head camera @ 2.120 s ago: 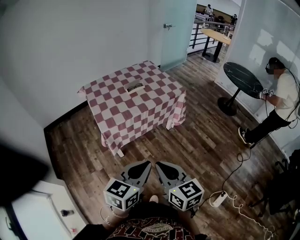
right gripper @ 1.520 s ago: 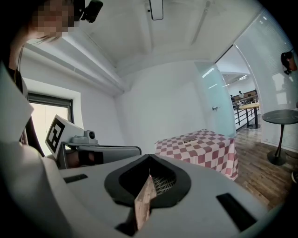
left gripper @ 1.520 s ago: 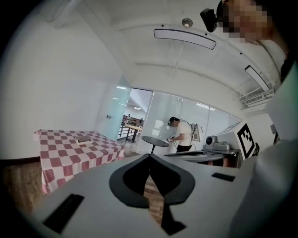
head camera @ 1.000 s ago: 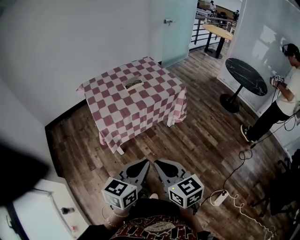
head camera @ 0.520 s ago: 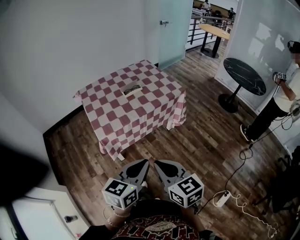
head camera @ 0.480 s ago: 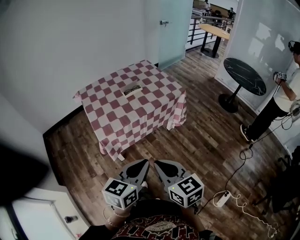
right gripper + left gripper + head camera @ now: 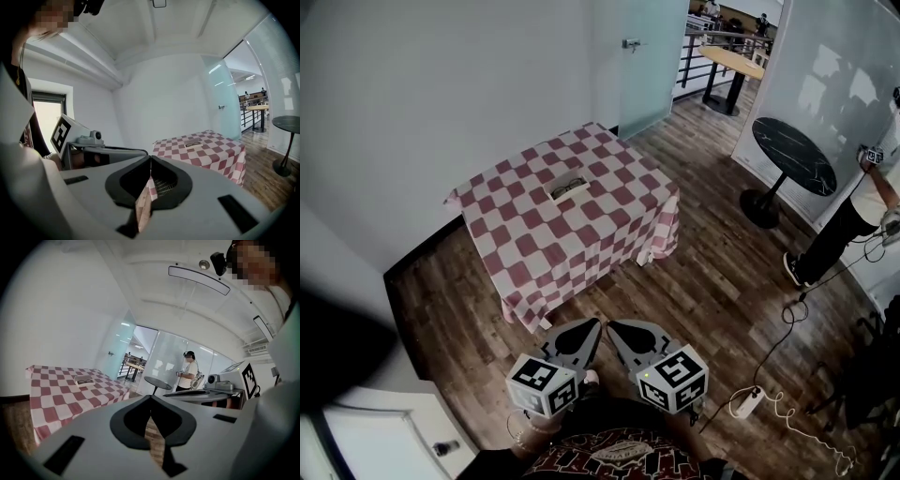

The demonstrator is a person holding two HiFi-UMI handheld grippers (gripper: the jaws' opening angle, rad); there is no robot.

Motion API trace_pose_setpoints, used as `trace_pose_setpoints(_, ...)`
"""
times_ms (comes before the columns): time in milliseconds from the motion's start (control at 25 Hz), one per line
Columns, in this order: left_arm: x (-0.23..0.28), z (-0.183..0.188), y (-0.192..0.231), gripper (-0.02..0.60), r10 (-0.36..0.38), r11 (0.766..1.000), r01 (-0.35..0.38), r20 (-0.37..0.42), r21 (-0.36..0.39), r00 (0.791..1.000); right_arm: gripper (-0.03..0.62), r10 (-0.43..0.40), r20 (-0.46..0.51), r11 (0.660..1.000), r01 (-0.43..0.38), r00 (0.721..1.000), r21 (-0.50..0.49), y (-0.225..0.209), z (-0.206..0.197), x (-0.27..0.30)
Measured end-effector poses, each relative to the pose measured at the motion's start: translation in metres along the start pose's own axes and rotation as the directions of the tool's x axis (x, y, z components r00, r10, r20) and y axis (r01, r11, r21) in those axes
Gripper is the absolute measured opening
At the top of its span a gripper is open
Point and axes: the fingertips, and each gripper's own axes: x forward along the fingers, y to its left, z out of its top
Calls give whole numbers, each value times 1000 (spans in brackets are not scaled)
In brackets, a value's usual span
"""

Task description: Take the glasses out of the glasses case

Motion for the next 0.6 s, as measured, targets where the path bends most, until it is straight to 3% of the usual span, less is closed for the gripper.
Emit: trace_pose_setpoints(600, 23, 21, 54, 8, -37, 999, 37, -14, 19, 999, 18, -38, 17, 999, 38, 999, 4, -27, 20, 56)
